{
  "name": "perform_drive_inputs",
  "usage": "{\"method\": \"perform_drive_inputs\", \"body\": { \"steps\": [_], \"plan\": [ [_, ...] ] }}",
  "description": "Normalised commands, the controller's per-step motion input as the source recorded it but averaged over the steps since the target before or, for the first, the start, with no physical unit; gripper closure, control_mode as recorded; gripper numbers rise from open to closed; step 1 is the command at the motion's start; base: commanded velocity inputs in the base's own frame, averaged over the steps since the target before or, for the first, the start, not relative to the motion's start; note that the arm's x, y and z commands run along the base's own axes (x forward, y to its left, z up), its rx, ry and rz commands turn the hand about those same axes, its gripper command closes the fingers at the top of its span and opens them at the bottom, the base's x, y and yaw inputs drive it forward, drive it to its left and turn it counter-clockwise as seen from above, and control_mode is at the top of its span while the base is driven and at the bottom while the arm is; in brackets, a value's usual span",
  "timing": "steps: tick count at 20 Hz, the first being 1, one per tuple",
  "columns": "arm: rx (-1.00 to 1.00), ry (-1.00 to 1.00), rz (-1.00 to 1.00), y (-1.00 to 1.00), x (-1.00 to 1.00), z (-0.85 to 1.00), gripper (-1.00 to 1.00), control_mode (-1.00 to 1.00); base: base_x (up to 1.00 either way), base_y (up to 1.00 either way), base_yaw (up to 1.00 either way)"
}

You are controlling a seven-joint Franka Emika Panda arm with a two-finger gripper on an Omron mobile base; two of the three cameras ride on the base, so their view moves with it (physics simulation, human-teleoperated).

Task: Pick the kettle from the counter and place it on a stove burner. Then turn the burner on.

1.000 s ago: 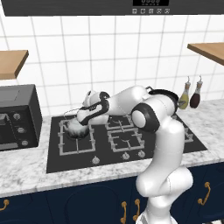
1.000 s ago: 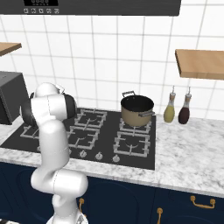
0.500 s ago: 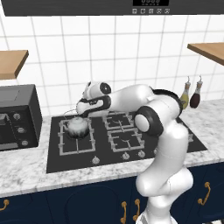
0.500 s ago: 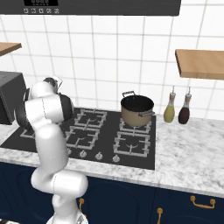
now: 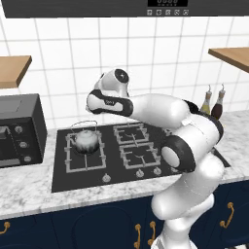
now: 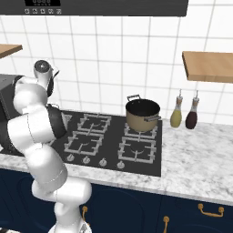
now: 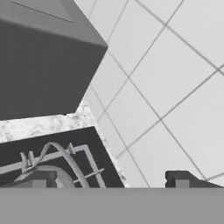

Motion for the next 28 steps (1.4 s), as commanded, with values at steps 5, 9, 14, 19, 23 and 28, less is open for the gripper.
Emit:
{"method": "perform_drive_inputs", "body": {
  "steps": [5, 9, 14, 19, 23, 28],
  "plan": [
    [0.16, 0.5, -0.26, 0.0, -1.0, 0.84, -1.0, -1.0, 0.0, 0.0, 0.0],
    [0.02, 0.71, -0.31, 0.0, -0.98, 0.17, -1.0, -1.0, 0.0, 0.0, 0.0],
    [-0.36, 0.8, -0.34, 0.17, -1.0, -0.83, -1.0, -1.0, 0.0, 0.0, 0.0],
    [-0.38, 0.19, -0.52, -0.01, -0.86, -1.0, -1.0, -1.0, 0.0, 0.0, 0.0],
    [-0.14, -0.01, -0.5, -0.09, -0.08, -1.0, -1.0, -1.0, 0.0, 0.0, 0.0],
    [0.03, 0.0, -0.26, -0.87, 0.46, -1.0, -1.0, -1.0, 0.0, 0.0, 0.0]
  ]
}}
